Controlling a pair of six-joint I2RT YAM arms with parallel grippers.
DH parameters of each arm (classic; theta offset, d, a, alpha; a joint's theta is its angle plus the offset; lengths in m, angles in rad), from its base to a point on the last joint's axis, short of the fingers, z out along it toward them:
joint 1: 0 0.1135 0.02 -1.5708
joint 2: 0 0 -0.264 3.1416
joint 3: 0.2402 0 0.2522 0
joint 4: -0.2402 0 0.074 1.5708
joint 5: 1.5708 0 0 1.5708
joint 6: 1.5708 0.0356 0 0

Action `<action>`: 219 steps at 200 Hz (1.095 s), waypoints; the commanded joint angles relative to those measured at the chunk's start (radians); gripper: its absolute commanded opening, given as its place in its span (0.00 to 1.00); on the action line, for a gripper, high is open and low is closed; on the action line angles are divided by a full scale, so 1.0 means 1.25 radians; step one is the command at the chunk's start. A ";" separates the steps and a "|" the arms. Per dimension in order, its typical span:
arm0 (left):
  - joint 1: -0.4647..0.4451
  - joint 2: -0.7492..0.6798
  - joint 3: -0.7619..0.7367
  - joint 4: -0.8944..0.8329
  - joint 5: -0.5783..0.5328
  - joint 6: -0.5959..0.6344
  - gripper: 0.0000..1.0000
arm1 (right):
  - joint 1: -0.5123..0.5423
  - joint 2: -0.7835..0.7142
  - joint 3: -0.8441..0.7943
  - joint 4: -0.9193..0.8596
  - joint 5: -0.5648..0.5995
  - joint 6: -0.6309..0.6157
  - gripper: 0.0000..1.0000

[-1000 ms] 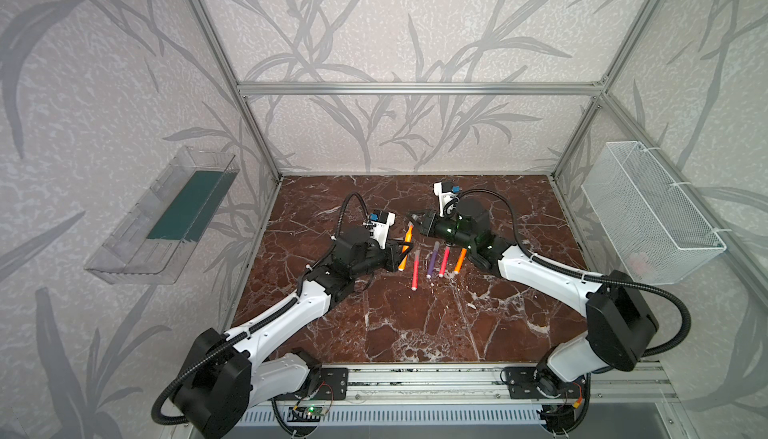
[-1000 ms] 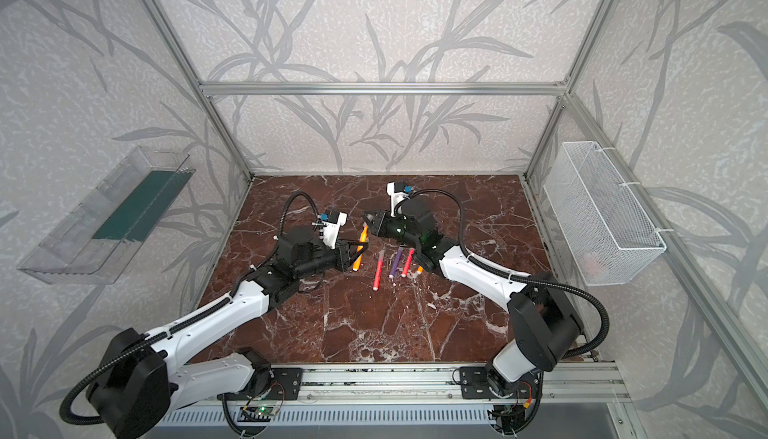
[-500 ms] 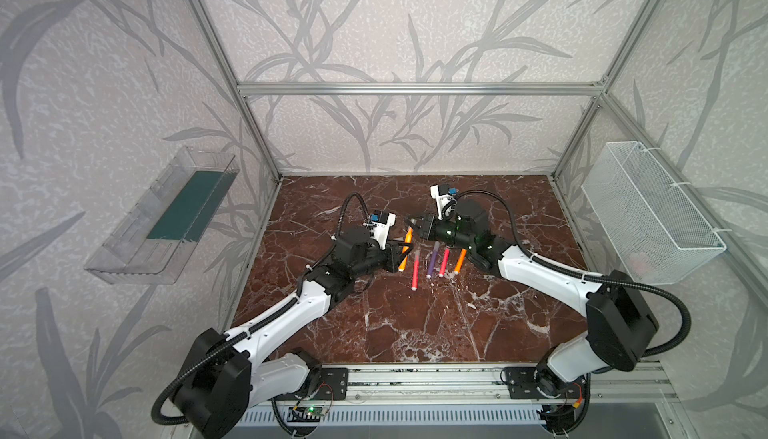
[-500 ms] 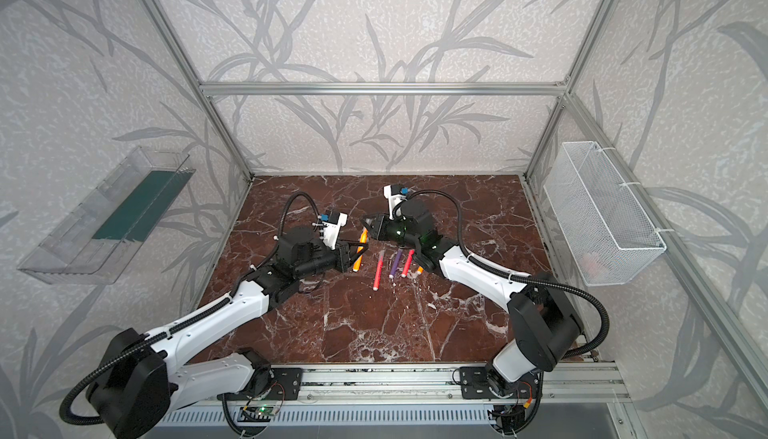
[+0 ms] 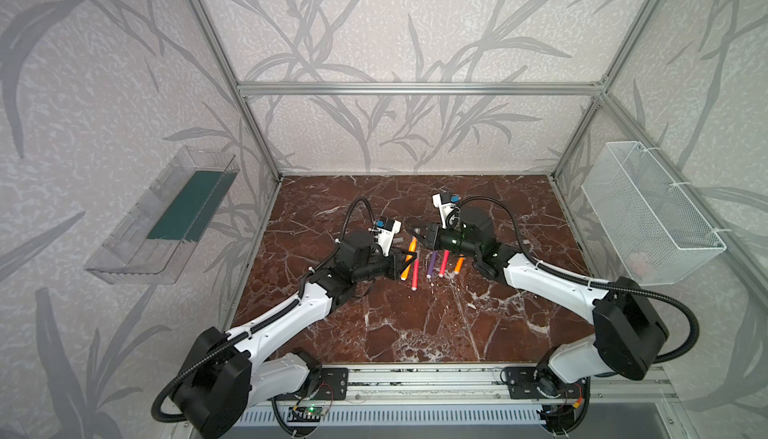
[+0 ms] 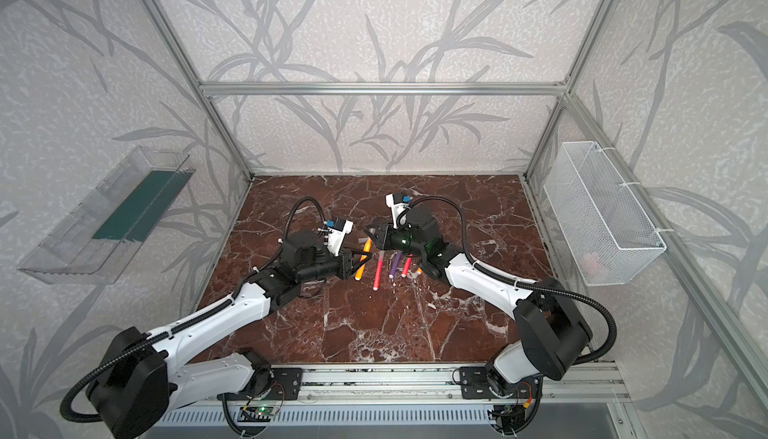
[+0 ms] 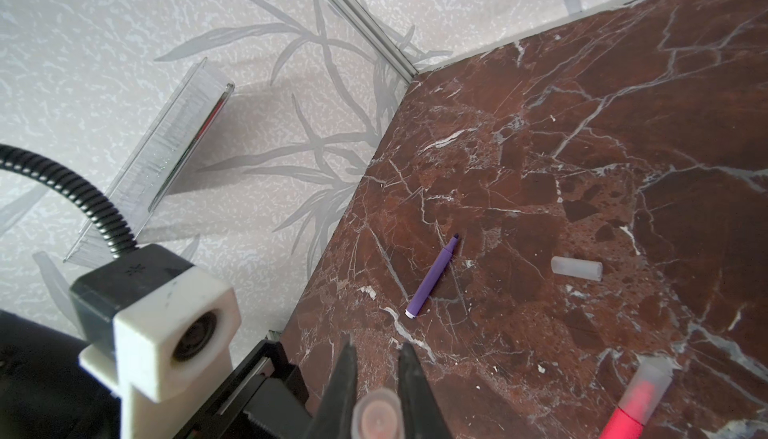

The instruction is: Insert the pens into the pen caps

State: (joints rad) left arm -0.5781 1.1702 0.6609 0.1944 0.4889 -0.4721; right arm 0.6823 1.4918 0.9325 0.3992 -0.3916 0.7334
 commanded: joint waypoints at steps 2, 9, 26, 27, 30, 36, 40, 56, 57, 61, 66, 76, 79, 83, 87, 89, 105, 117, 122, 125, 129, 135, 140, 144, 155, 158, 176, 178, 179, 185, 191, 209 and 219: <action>0.011 -0.010 0.004 0.105 -0.005 -0.015 0.00 | 0.035 0.003 -0.028 0.052 -0.158 -0.043 0.00; 0.011 -0.014 -0.001 0.113 0.000 -0.021 0.00 | 0.035 0.002 -0.038 0.077 -0.171 -0.046 0.00; 0.011 -0.020 -0.007 0.130 0.012 -0.031 0.00 | 0.035 0.001 -0.060 0.142 -0.182 -0.030 0.00; 0.011 -0.021 -0.007 0.131 0.012 -0.032 0.00 | 0.035 0.001 -0.061 0.145 -0.182 -0.029 0.00; 0.011 -0.021 -0.006 0.132 0.015 -0.033 0.00 | 0.035 0.001 -0.063 0.153 -0.184 -0.026 0.00; 0.012 -0.020 -0.005 0.133 0.015 -0.034 0.00 | 0.036 0.002 -0.065 0.168 -0.186 -0.017 0.00; 0.012 -0.021 -0.003 0.131 0.015 -0.034 0.00 | 0.035 0.004 -0.066 0.174 -0.185 -0.008 0.00; 0.011 -0.019 0.007 0.104 -0.008 -0.023 0.00 | 0.042 0.010 -0.052 0.154 -0.166 0.014 0.00; 0.011 -0.019 0.008 0.101 -0.010 -0.023 0.00 | 0.043 0.010 -0.050 0.147 -0.164 0.014 0.00; 0.011 -0.019 0.011 0.088 -0.021 -0.017 0.00 | 0.047 0.010 -0.039 0.113 -0.150 0.013 0.00; 0.010 -0.018 0.019 0.067 -0.039 -0.010 0.00 | 0.054 0.010 -0.020 0.047 -0.134 0.008 0.00; 0.011 -0.015 0.036 0.016 -0.079 0.008 0.00 | 0.067 0.012 0.016 -0.074 -0.082 -0.007 0.00; 0.009 -0.013 0.041 0.001 -0.091 0.013 0.00 | 0.069 0.013 0.027 -0.108 -0.067 -0.010 0.00; 0.009 -0.012 0.046 -0.015 -0.108 0.020 0.00 | 0.070 0.014 0.039 -0.147 -0.049 -0.011 0.00; 0.005 -0.012 0.049 -0.028 -0.128 0.026 0.00 | 0.070 0.015 0.047 -0.180 -0.038 -0.011 0.00; 0.005 -0.011 0.051 -0.035 -0.138 0.030 0.00 | 0.070 0.016 0.050 -0.191 -0.031 -0.007 0.00; -0.011 -0.011 0.066 -0.083 -0.224 0.055 0.00 | 0.074 0.018 0.054 -0.263 0.035 0.018 0.00; -0.030 -0.007 0.080 -0.116 -0.288 0.075 0.00 | 0.087 0.021 0.062 -0.310 0.087 0.023 0.00; -0.042 -0.003 0.087 -0.127 -0.315 0.084 0.00 | 0.096 0.024 0.068 -0.327 0.107 0.025 0.00; -0.048 0.000 0.092 -0.134 -0.332 0.089 0.00 | 0.101 0.027 0.072 -0.340 0.119 0.024 0.00; -0.057 0.005 0.099 -0.144 -0.351 0.096 0.00 | 0.109 0.028 0.079 -0.356 0.136 0.025 0.00; -0.071 0.013 0.109 -0.156 -0.376 0.105 0.00 | 0.120 0.032 0.091 -0.380 0.162 0.023 0.00; -0.083 0.020 0.117 -0.162 -0.397 0.112 0.00 | 0.131 0.035 0.100 -0.400 0.184 0.023 0.00; -0.090 0.025 0.122 -0.167 -0.414 0.116 0.00 | 0.139 0.037 0.108 -0.416 0.204 0.021 0.00; -0.103 0.035 0.128 -0.175 -0.454 0.122 0.00 | 0.156 0.040 0.122 -0.447 0.261 0.022 0.00; -0.105 0.036 0.129 -0.175 -0.461 0.122 0.00 | 0.160 0.040 0.125 -0.453 0.274 0.023 0.00; -0.107 0.037 0.129 -0.179 -0.491 0.125 0.00 | 0.171 0.038 0.127 -0.478 0.340 0.033 0.00; -0.107 0.037 0.129 -0.180 -0.493 0.125 0.00 | 0.172 0.038 0.128 -0.480 0.345 0.034 0.00; -0.107 0.036 0.128 -0.180 -0.494 0.125 0.00 | 0.172 0.038 0.128 -0.481 0.347 0.035 0.00; -0.108 0.036 0.127 -0.182 -0.499 0.127 0.00 | 0.172 0.039 0.130 -0.490 0.362 0.039 0.00; -0.109 0.035 0.128 -0.181 -0.502 0.128 0.00 | 0.173 0.041 0.132 -0.495 0.378 0.044 0.00; -0.118 0.034 0.129 -0.179 -0.527 0.136 0.00 | 0.173 0.050 0.147 -0.519 0.409 0.060 0.00; -0.124 0.036 0.132 -0.181 -0.538 0.141 0.00 | 0.176 0.057 0.157 -0.532 0.419 0.072 0.00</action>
State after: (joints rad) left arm -0.7551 1.2137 0.7662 -0.0917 0.0319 -0.3088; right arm 0.8711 1.5379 1.1202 -0.0490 0.0967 0.8055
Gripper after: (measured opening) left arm 0.146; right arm 0.163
